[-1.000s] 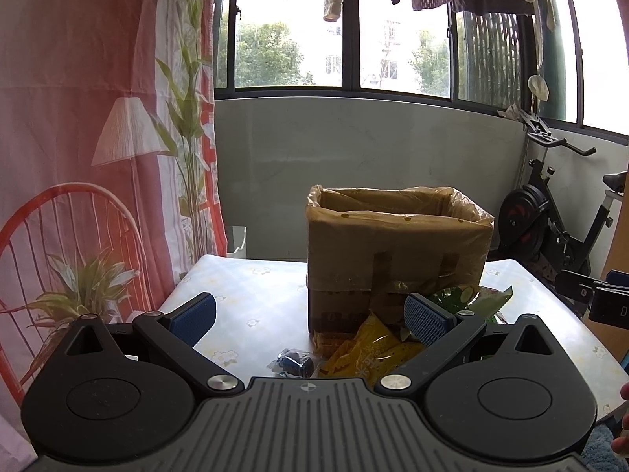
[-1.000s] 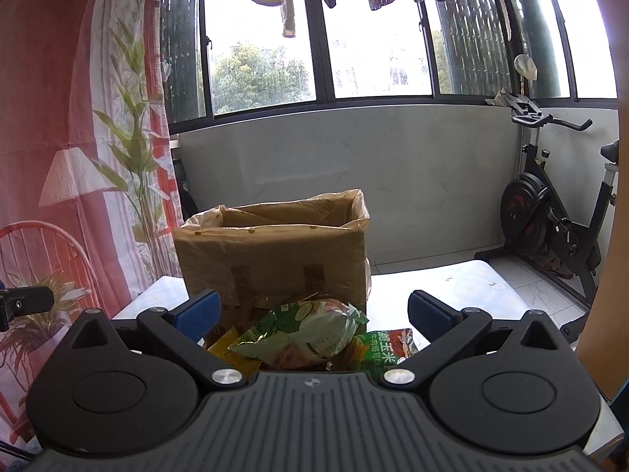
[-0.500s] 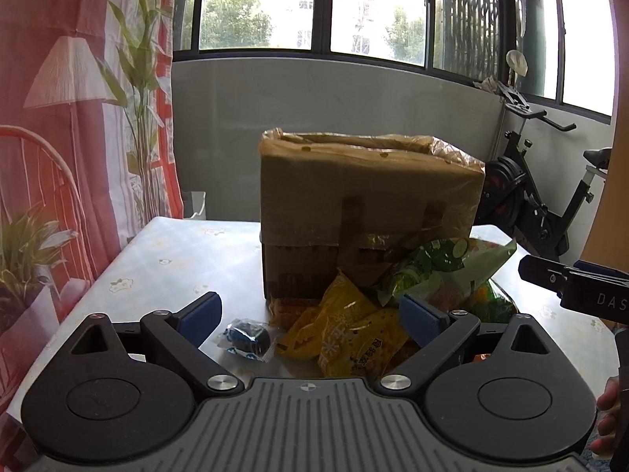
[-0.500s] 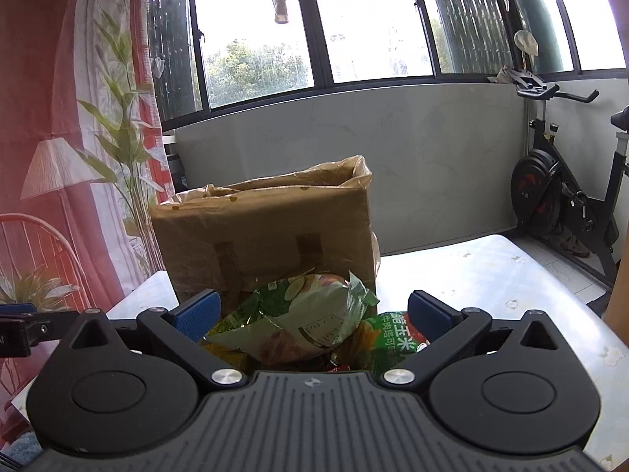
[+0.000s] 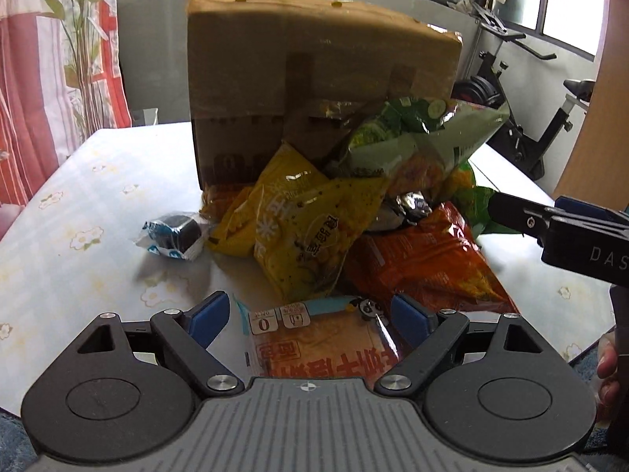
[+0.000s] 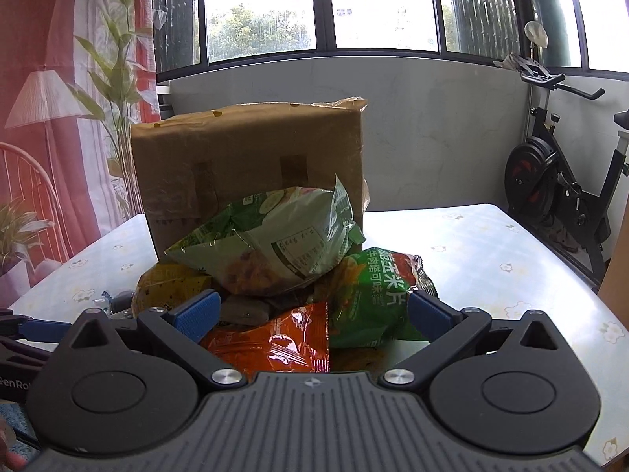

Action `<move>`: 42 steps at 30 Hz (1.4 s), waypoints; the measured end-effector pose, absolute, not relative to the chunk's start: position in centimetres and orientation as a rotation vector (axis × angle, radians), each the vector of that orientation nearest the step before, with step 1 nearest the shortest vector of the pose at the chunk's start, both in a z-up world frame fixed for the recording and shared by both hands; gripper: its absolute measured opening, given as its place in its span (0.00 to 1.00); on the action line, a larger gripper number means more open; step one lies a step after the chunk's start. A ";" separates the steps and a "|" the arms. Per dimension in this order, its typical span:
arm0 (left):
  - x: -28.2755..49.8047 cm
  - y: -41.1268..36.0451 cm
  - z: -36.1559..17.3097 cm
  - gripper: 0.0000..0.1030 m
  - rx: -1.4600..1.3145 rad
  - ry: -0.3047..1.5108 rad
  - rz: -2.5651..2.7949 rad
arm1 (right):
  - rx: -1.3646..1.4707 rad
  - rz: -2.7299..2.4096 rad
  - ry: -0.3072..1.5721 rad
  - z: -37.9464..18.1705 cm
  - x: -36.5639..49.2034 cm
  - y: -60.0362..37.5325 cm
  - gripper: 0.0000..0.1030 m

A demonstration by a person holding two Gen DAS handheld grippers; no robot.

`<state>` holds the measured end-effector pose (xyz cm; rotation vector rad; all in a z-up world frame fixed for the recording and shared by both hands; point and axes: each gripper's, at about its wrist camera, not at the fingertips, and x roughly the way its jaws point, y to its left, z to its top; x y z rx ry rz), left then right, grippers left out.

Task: Organize snacks
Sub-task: 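Grasp the bread pastry bag with the left tool while the right tool grasps the orange chip bag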

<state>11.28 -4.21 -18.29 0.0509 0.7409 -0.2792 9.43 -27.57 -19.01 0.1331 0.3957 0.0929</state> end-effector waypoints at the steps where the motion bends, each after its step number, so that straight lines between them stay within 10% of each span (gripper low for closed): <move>1: 11.4 -4.3 -18.6 0.88 0.055 0.758 -0.281 | 0.135 0.095 0.400 -19.1 9.5 -27.6 1.00; 23: 13.9 -4.6 -21.5 0.98 0.015 0.904 -0.284 | 0.169 0.118 0.476 -21.0 10.9 -28.1 1.00; 28: 13.8 -3.5 -20.9 0.82 -0.002 0.880 -0.258 | 0.177 0.124 0.493 -21.2 11.0 -28.2 0.99; 42: 13.9 -1.1 -20.1 0.76 -0.039 0.852 -0.185 | 0.125 0.189 0.531 -21.7 12.4 -26.3 0.97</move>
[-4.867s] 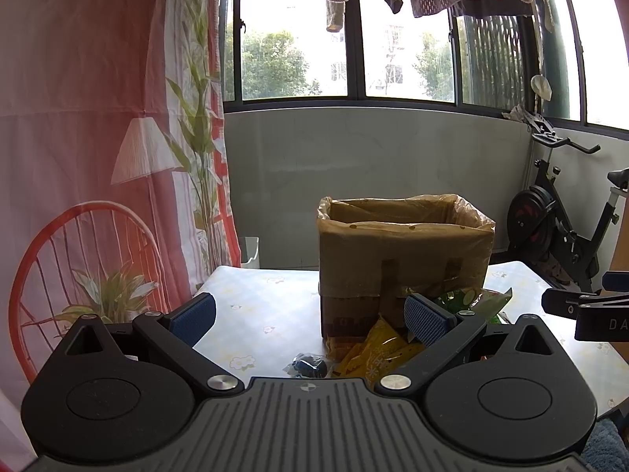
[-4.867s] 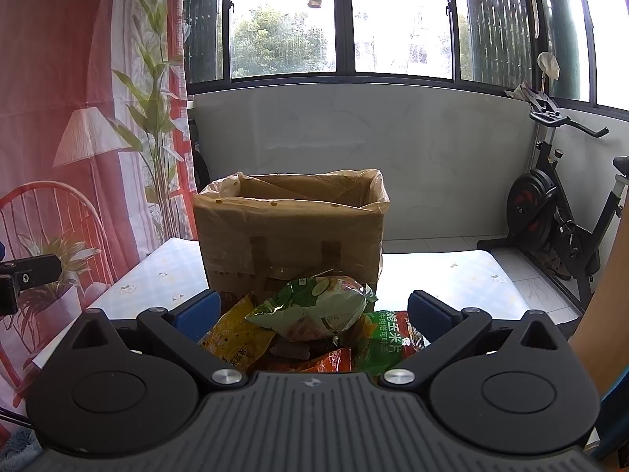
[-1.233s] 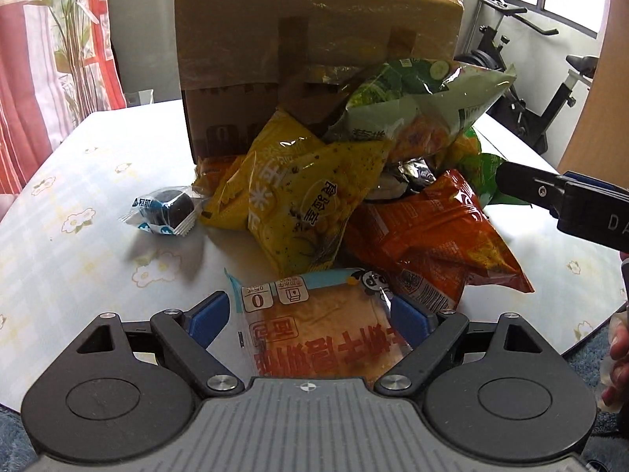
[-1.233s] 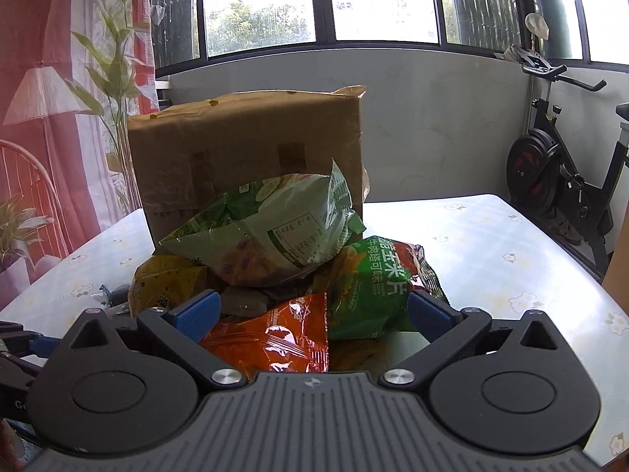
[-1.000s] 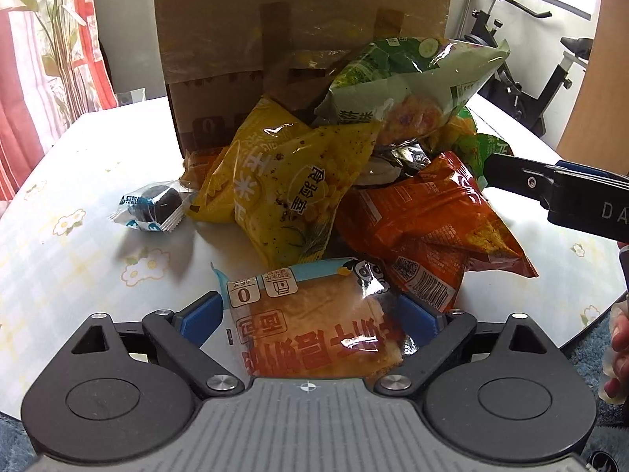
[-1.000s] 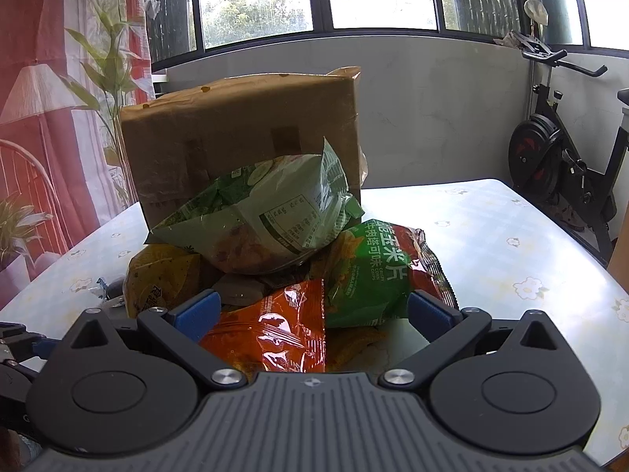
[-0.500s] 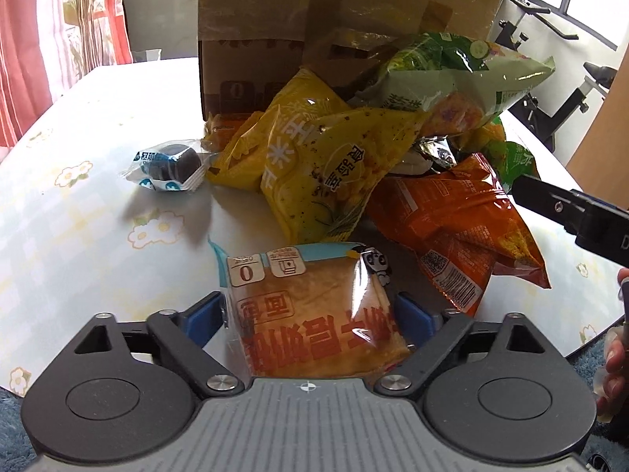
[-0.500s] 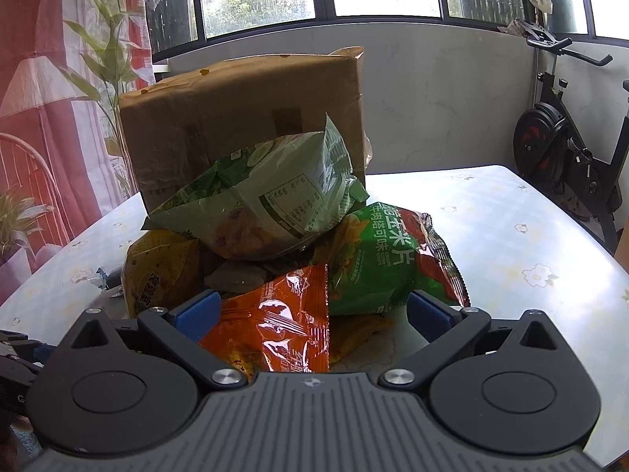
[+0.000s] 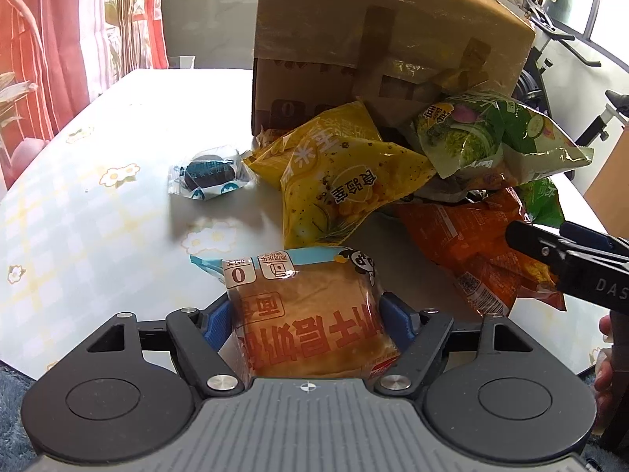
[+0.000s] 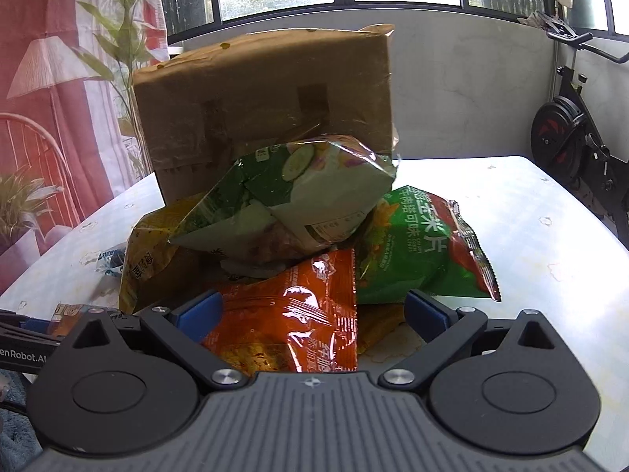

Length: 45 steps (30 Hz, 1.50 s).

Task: Organize snacks
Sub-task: 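Lift both bags and carry them toward the open cardboard box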

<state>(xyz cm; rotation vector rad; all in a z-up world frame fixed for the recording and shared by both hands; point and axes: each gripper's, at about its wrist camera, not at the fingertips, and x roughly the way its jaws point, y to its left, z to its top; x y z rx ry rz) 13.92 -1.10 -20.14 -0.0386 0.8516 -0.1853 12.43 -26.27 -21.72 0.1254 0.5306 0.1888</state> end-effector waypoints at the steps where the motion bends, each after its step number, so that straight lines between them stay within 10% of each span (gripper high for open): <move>1: 13.9 -1.1 -20.0 0.76 -0.038 0.845 -0.191 | 0.114 0.198 0.533 -21.8 12.7 -25.9 0.97; 45: 12.5 -0.7 -19.4 0.76 -0.047 0.799 -0.199 | 0.031 0.289 0.505 -24.0 13.1 -23.5 0.91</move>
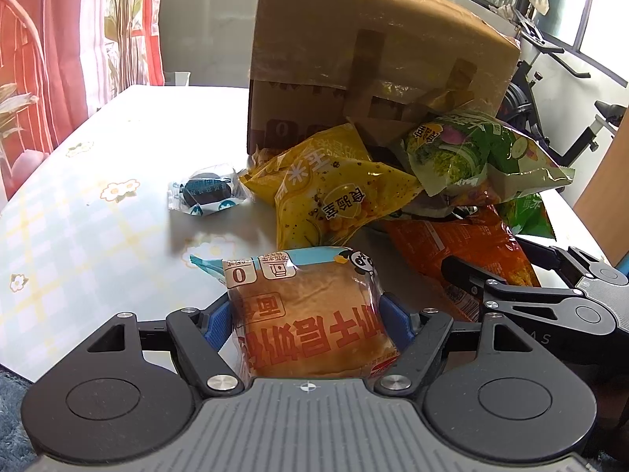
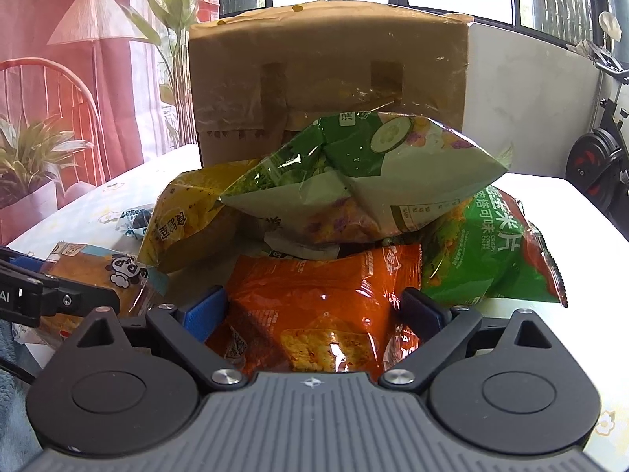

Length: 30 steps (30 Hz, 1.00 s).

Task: Organize snacks
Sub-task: 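Lift both bags and carry them toward the open cardboard box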

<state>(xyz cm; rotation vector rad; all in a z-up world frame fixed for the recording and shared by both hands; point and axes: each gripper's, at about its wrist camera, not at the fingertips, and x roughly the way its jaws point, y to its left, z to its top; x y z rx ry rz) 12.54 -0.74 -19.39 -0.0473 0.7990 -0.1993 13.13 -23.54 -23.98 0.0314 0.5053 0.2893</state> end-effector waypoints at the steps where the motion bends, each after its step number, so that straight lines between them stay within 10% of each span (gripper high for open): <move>1: 12.5 -0.7 -19.4 0.76 -0.048 0.797 -0.199 | 0.030 0.303 0.509 -23.9 13.0 -23.5 0.87; 30: 8.1 0.2 -14.1 0.76 -0.021 0.570 -0.194 | 0.091 0.388 0.396 -18.1 6.0 -25.6 0.76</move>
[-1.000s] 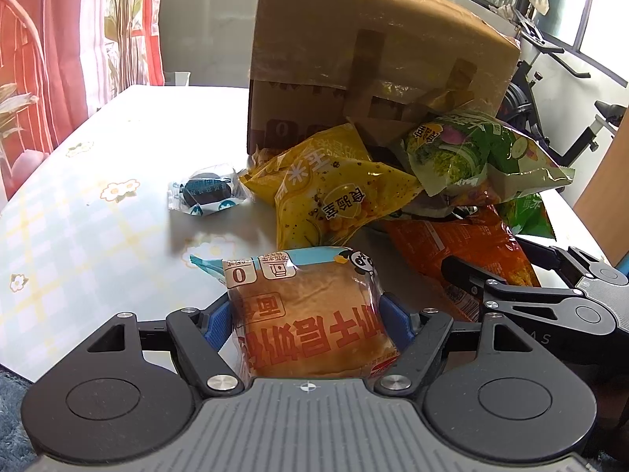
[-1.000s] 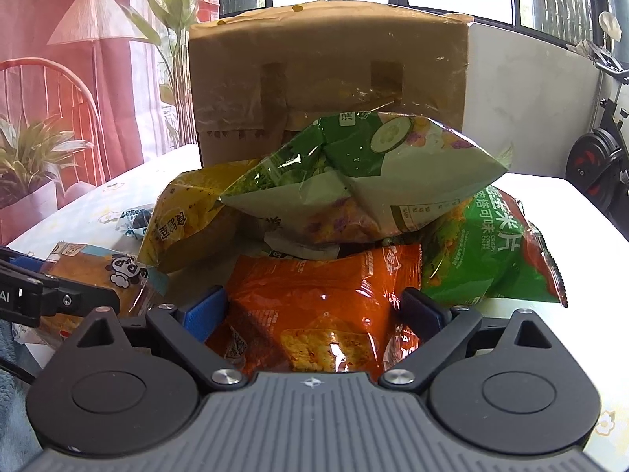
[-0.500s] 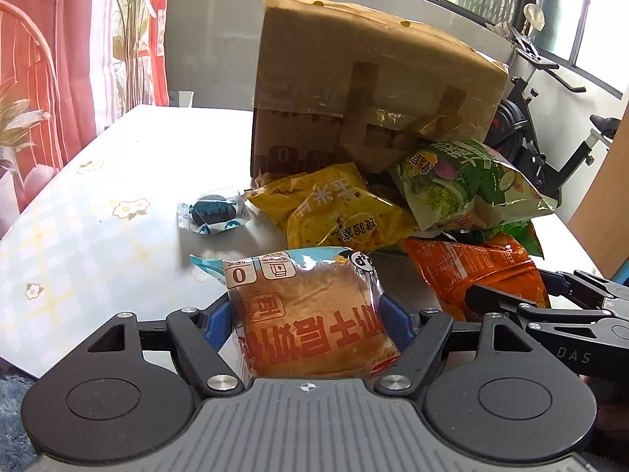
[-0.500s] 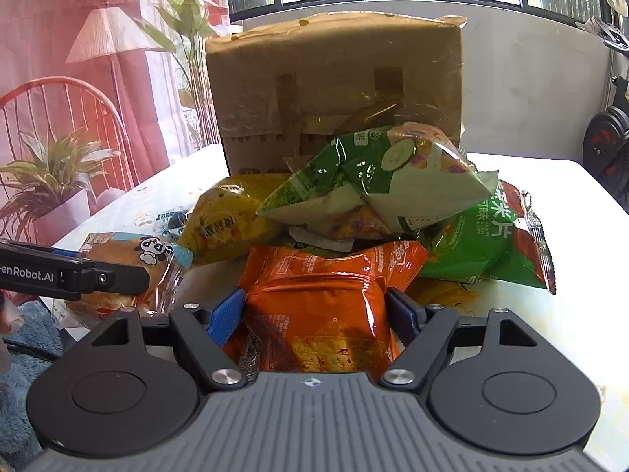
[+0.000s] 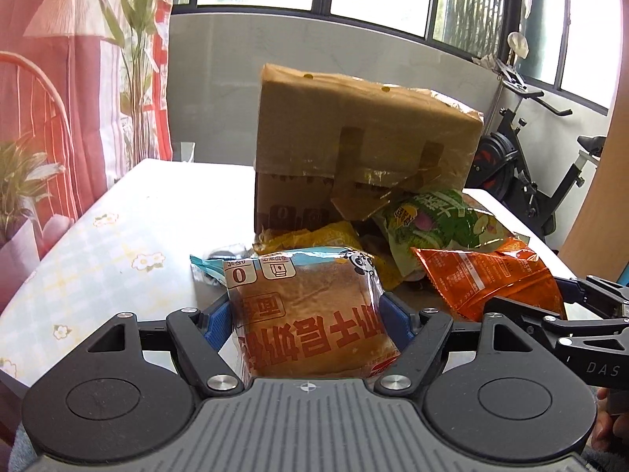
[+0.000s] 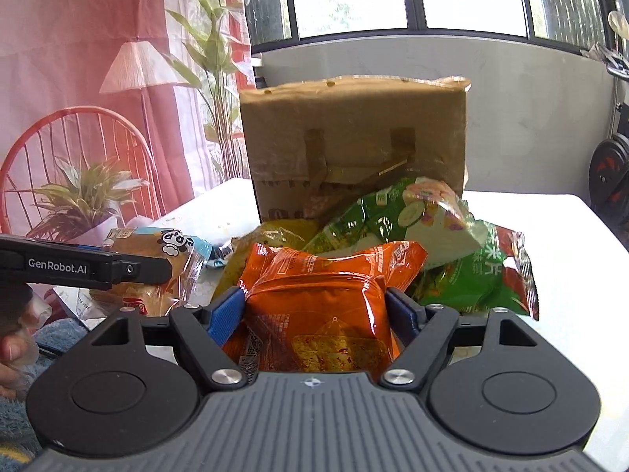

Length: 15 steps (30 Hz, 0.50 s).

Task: Organize snacks
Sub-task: 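Lift both bags and carry them toward the open cardboard box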

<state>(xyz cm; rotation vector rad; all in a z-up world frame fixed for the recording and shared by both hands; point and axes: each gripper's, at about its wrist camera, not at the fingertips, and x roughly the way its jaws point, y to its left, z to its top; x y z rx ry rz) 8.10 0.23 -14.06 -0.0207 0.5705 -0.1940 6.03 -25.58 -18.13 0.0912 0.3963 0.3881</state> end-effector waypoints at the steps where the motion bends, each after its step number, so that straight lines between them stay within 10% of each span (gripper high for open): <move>1: 8.1 0.3 -13.7 0.76 -0.016 0.559 -0.193 | 0.082 0.383 0.365 -17.6 5.7 -25.6 0.76; 15: 12.4 1.4 -7.2 0.76 0.000 0.392 -0.183 | 0.066 0.297 0.165 -11.9 8.6 -28.7 0.76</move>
